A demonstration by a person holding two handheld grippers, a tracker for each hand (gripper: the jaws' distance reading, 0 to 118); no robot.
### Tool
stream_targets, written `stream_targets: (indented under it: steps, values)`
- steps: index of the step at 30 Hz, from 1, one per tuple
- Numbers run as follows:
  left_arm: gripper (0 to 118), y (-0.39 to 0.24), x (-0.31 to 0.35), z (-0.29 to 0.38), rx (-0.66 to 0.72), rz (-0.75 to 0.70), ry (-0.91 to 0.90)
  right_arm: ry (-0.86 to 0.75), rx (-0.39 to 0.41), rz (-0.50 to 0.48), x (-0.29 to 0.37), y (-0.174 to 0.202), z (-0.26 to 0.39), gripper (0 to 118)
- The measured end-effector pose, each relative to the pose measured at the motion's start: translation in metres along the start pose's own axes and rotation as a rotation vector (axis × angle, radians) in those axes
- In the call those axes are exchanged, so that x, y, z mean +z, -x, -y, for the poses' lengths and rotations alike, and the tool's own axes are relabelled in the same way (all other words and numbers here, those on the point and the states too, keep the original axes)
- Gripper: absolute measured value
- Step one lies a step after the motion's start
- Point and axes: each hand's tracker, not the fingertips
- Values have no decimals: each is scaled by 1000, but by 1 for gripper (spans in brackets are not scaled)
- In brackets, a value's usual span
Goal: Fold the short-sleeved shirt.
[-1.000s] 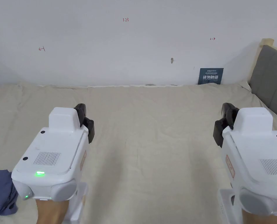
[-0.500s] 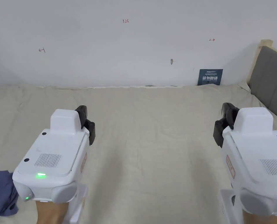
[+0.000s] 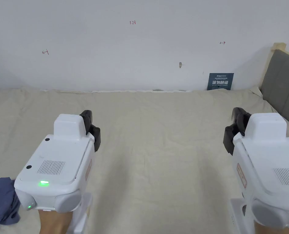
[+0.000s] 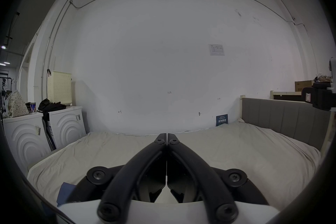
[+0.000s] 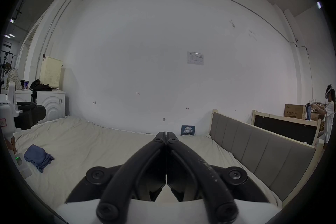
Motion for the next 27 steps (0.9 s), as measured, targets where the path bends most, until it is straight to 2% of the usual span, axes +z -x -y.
stream_targets:
  steps: [13,14,15,16,17,18,20,21,22,27]
  values:
    - [0,1,1,-1,-2,-9,0,-1,-3,1,1,-1,-1,2]
    - [1,2,2,-1,2,-10,-2,1,-4,1,1,-1,-1,2]
    - [7,2,2,0,13,-14,-5,6,-2,0,1,-1,-1,4]
    - [19,3,2,0,22,-19,-7,10,0,1,2,-1,0,9]
    - [37,4,1,0,31,-18,-4,13,-4,-4,3,-1,0,19]
    - [70,5,0,0,38,-18,2,16,-8,-7,3,-2,0,41]
    - [112,6,-2,0,48,-12,16,30,-14,-6,2,-2,2,85]
    - [118,6,-2,0,56,-8,20,37,-14,-4,0,-2,2,113]
    - [118,8,0,1,67,-7,5,35,-16,-3,-1,-3,3,118]
    - [118,6,0,5,67,-33,1,32,-30,11,-3,-4,4,118]
